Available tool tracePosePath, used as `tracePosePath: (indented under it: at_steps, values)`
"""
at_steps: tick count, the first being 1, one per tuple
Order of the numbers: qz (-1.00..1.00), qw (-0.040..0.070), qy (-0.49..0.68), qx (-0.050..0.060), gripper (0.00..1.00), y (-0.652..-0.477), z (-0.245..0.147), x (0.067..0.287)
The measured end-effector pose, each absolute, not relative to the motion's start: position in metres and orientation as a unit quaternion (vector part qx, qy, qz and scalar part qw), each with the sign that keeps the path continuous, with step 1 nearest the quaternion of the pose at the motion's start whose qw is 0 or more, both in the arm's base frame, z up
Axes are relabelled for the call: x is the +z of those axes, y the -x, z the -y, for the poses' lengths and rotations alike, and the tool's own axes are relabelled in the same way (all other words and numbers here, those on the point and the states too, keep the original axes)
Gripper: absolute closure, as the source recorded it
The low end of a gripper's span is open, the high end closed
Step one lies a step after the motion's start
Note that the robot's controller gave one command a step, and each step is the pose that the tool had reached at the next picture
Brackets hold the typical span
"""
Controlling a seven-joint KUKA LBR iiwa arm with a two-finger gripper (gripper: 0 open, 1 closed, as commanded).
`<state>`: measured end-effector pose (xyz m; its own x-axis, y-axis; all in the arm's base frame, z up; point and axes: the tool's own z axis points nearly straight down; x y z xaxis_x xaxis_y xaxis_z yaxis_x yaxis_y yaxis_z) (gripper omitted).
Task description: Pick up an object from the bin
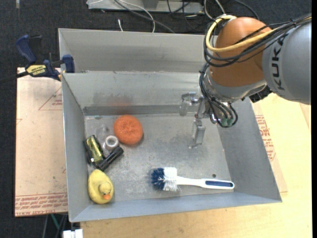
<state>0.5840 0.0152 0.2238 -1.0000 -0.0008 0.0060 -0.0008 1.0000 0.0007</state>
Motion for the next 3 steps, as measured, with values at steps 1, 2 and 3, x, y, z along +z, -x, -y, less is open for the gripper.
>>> tracePosePath:
  at_steps: [1, 2, 3]
  values:
    - [1.0, -0.001, 0.0, 0.0, 0.0, -0.585, -0.015, 0.228]
    - [0.997, -0.002, -0.074, -0.001, 0.0, -0.501, -0.008, 0.102]
    - [0.999, -0.012, -0.03, 0.0, 0.0, -0.501, 0.006, 0.162]
